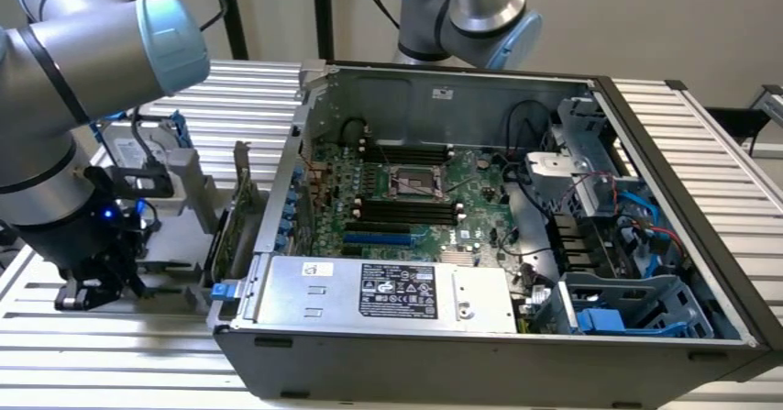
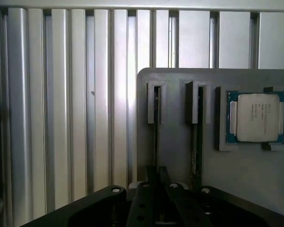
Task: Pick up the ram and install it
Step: 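Pick up the ram and move it above insertion slot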
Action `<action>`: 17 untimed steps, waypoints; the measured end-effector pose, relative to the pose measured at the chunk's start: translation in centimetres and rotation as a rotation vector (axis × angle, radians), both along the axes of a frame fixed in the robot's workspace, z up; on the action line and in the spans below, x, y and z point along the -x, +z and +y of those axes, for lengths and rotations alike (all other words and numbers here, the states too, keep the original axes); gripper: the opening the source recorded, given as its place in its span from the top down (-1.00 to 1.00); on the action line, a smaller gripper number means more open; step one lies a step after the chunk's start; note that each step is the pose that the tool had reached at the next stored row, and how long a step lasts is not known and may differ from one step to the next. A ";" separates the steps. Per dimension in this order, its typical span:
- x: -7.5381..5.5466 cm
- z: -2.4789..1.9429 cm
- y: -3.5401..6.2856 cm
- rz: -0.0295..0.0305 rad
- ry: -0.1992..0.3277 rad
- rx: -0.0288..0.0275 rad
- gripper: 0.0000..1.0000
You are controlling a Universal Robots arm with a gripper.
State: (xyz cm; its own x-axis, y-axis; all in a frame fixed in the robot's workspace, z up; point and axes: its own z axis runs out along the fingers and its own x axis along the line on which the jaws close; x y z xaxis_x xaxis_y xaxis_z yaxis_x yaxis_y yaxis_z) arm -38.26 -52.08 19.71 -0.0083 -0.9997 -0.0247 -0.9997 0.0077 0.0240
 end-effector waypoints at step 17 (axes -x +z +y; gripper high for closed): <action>0.0 -0.02 1.80 -0.0002 0.005 -0.0039 0.73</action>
State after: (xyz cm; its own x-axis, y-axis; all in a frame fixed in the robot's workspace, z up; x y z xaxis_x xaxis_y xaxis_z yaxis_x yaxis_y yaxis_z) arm -38.26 -52.11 21.51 -0.0032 -0.9996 -0.0286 -0.9997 0.0025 0.0239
